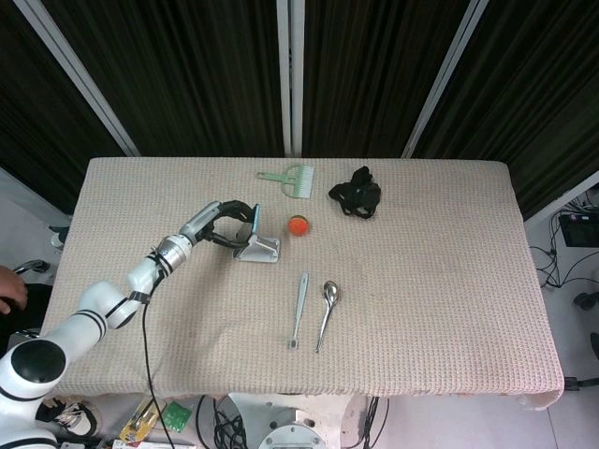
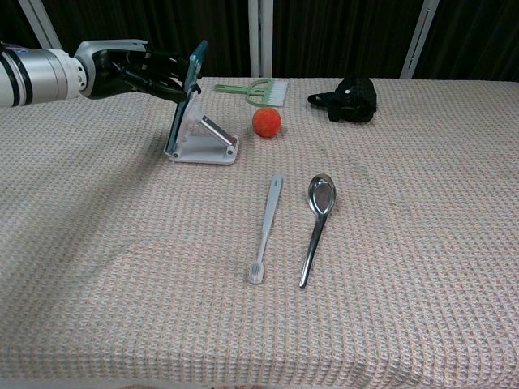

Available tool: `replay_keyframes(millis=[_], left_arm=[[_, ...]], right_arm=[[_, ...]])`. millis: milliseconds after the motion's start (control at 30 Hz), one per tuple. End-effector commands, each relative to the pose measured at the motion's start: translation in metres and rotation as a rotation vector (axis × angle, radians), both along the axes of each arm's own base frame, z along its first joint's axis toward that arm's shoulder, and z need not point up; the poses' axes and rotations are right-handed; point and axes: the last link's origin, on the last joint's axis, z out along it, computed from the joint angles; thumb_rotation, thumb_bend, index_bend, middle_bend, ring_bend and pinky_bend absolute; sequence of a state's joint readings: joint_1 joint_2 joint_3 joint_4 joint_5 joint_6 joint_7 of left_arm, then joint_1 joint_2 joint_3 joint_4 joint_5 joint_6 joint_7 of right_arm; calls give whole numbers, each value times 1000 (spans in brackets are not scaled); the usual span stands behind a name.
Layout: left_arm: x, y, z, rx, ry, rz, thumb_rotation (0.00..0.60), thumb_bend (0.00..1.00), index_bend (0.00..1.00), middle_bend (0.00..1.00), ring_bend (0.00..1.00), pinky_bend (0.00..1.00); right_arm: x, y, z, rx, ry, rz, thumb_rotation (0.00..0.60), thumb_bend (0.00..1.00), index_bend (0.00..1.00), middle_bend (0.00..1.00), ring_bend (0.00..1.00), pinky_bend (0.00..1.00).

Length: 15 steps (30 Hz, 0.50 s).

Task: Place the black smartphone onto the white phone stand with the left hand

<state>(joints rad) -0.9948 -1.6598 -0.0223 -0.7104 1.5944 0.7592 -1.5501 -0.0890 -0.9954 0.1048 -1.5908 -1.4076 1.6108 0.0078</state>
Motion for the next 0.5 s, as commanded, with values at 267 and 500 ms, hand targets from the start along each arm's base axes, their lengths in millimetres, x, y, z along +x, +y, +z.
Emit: replay_keyframes(millis=[267,500], left_arm=[[-4,-1,-2,16,-20,24,600,379,599,705,302,213],[-1,-1,-4,32,-35,27,600,379,597,702,302,213]], right_arm=[[0,0,0,2,3,-3,600,231,0,0,0,0],[0,0,0,5,4,-9,600,231,0,0,0,0]])
